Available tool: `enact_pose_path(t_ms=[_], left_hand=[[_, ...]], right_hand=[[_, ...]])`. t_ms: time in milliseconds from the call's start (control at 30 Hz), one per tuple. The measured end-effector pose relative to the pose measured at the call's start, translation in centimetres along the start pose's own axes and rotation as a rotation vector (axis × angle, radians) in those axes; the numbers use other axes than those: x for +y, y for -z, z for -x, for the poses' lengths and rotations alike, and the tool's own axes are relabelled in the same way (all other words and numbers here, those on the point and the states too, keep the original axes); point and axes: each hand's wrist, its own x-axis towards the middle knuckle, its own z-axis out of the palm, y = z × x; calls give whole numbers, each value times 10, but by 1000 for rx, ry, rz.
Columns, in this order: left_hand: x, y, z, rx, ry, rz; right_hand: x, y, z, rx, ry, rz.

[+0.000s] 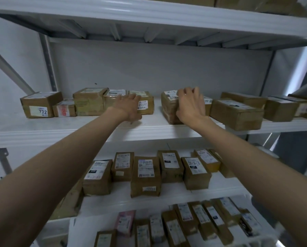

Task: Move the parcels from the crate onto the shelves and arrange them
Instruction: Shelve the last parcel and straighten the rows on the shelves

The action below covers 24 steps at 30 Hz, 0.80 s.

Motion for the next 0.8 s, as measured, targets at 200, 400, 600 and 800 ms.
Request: enact_pose_path(t_ms=[200, 400, 600, 800], left_hand=[[4, -1, -15, 26, 10, -13], [7, -1, -43, -33, -12, -69], [8, -10, -65, -22, -18, -181], [7, -10, -71, -40, -15, -209]], right_hand=[[15, -22, -3, 10, 19, -40], [9, -41, -28, 29, 111, -50], [7, -60, -61, -53, 150, -31], [-7, -77, -75, -71, 153, -114]])
